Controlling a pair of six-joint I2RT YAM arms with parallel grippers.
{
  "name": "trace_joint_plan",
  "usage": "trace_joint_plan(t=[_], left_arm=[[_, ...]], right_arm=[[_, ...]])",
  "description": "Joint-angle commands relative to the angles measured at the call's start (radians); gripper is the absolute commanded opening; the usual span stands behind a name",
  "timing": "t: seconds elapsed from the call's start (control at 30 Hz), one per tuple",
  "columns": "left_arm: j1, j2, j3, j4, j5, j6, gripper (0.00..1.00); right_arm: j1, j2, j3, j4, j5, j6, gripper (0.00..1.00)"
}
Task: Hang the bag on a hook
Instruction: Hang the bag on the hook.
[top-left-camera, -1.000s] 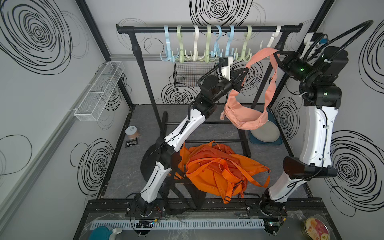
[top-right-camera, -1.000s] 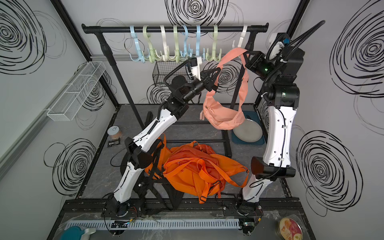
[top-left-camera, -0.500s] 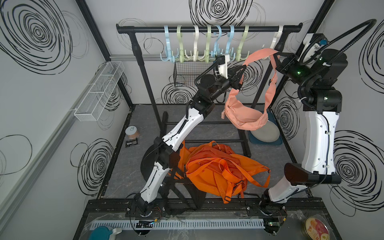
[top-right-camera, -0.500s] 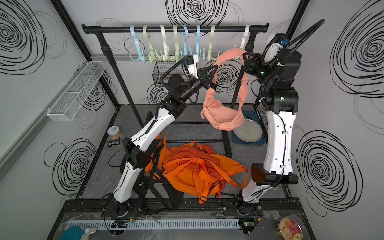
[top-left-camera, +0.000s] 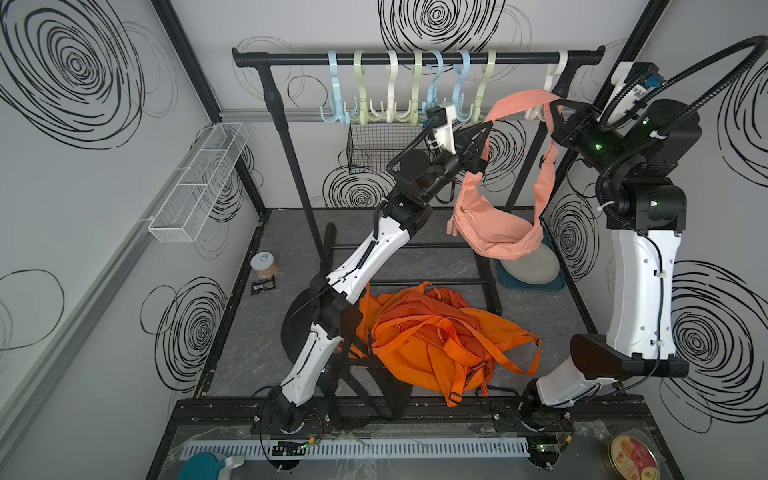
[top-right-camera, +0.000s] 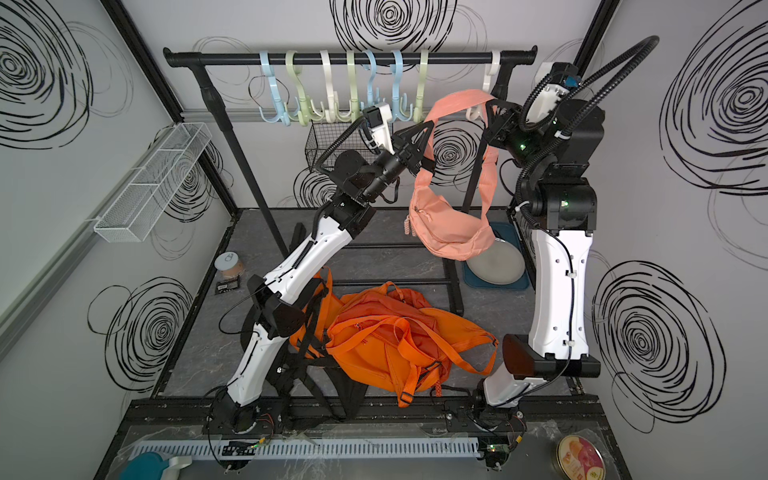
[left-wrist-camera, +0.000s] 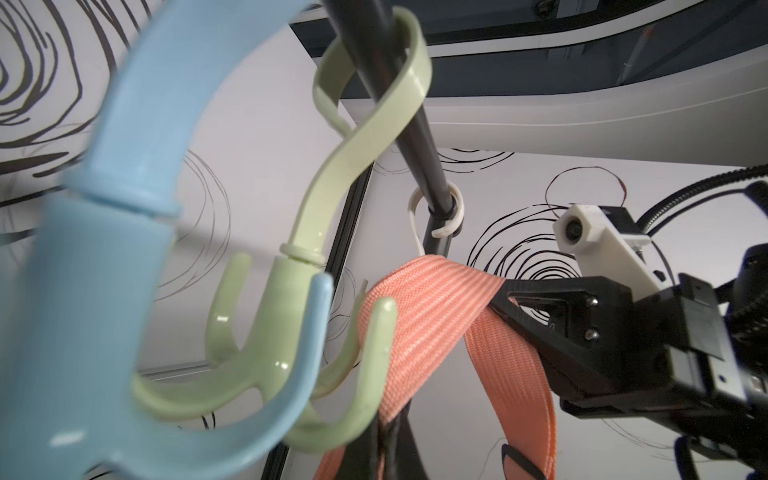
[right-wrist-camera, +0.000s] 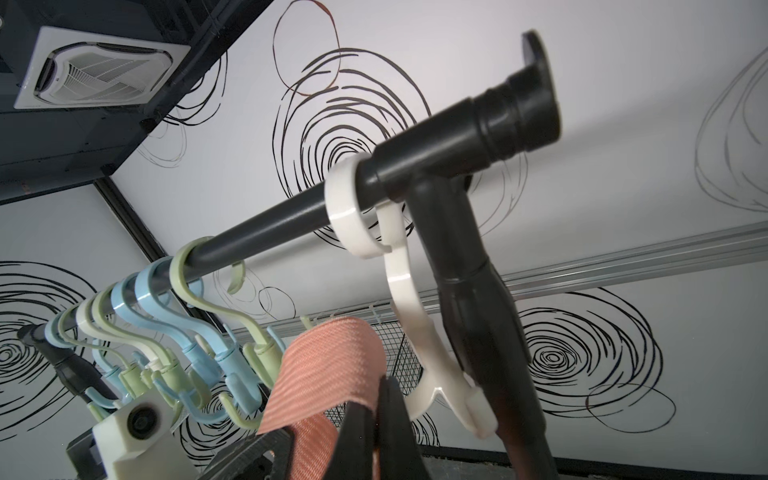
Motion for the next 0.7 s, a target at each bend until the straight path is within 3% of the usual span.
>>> trace_joint_plan(t=[0.0, 0.33, 0.67], left_arm=[[0.042, 0.052, 0.02, 0.026, -0.108, 0.017, 0.0], [0.041, 0.101, 0.02, 0.058, -0.086, -0.004, 0.0], [0.035, 0.075, 0.006, 0.057, 0.089, -0.009, 0.0]], right_arm=[[-0.022, -0.002, 0.055, 0.115, 0.126, -0.007, 0.0], [0.007, 0.039, 0.097, 0.095, 0.128, -0.003, 0.0], [0.033, 0.04, 0.107, 0.112, 0.135, -0.007, 0.0]])
